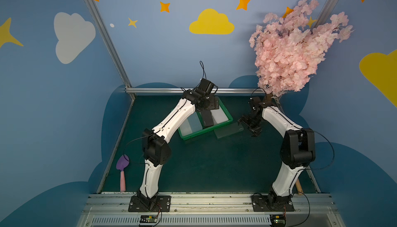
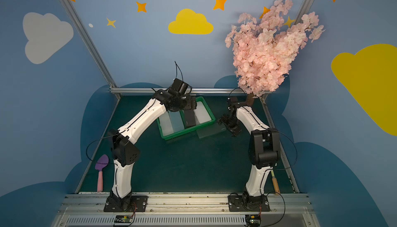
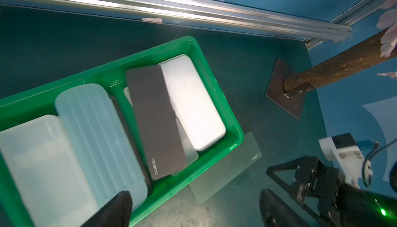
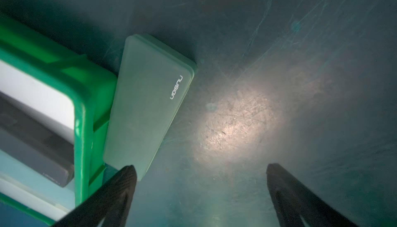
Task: Put the pencil case into the storage box
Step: Pick up the pencil case from the center of the board.
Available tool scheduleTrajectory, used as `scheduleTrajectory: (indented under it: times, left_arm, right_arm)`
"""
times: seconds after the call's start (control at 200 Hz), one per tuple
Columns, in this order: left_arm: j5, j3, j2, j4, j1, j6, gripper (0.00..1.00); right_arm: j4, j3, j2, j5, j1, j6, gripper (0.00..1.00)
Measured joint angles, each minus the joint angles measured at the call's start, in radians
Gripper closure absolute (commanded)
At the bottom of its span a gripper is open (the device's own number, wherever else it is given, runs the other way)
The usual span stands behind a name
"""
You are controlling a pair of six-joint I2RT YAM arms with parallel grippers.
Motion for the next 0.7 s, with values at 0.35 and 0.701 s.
scheduleTrajectory:
  times: [0.35, 0.701]
  left_arm:
    - [-0.093, -0.402, -0.339, 0.078, 0.123, 0.03, 0.04]
    - [-0.104, -0.518, -0.442, 0.099, 0.191, 0.047, 0.04]
  right_arm:
    - [-0.099, 0.19, 0.153, -0.046, -0.005, 0.2, 0.01]
    - [-0.246, 0.445, 0.343, -0.073, 0.013, 0.326, 0.01]
